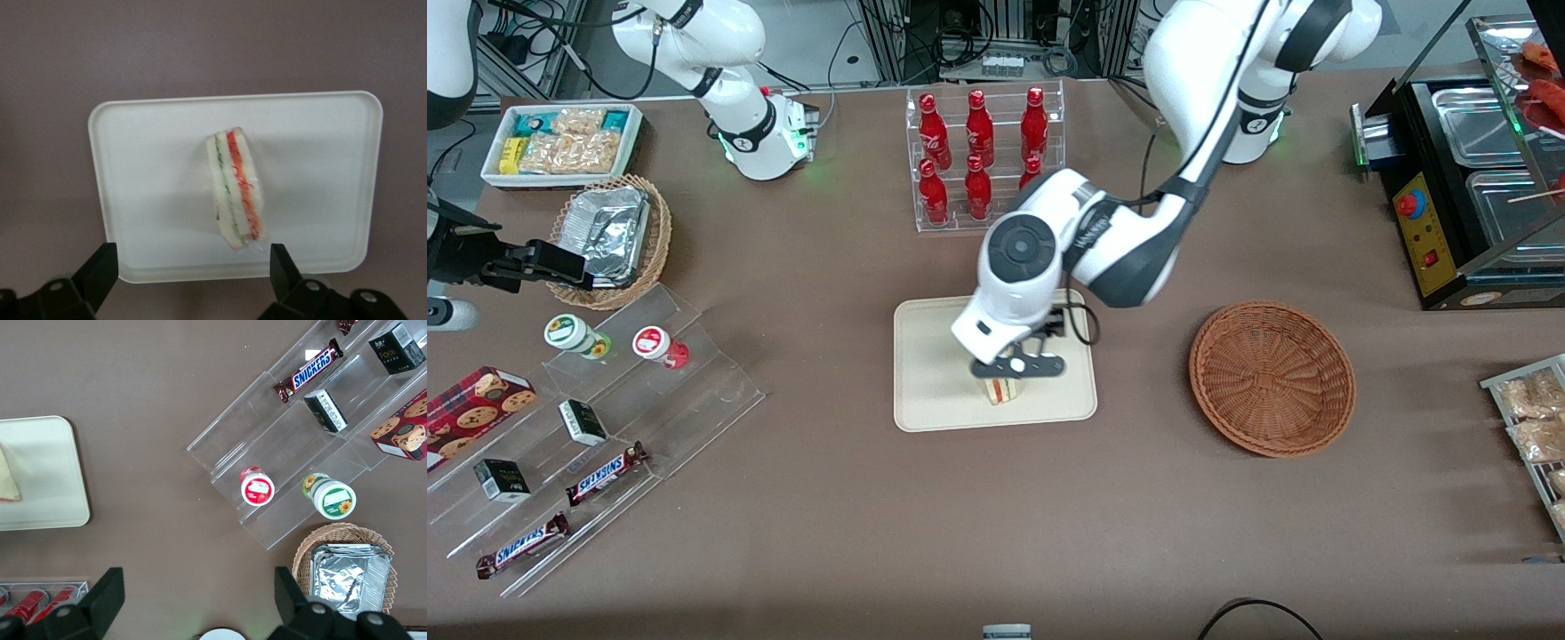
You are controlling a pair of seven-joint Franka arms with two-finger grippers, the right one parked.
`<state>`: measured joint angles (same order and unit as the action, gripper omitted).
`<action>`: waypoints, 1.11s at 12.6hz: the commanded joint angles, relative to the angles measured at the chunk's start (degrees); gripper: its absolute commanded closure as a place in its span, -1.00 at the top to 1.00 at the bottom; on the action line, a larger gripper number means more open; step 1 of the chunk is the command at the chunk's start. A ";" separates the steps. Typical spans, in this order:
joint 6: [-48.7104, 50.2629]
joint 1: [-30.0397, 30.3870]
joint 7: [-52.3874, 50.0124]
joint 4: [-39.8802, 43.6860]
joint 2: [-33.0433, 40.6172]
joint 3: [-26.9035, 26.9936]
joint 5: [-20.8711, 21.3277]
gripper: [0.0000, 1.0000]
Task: Place sandwich from basket to tray
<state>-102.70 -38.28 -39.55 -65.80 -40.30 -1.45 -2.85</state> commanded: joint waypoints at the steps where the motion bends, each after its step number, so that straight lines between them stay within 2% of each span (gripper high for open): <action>1: 1.71 3.99 7.78 -6.95 6.61 0.14 1.62 1.00; 4: 1.80 10.75 21.14 -16.43 16.19 0.14 1.53 1.00; 8: 2.68 16.03 34.15 -24.27 23.76 0.14 1.53 1.00; 11: 6.28 22.10 41.81 -24.64 26.49 0.14 1.53 1.00; 14: 9.00 25.88 42.28 -24.38 28.87 0.14 1.45 1.00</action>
<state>-95.30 -13.90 2.07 -88.53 -14.44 -0.75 -1.66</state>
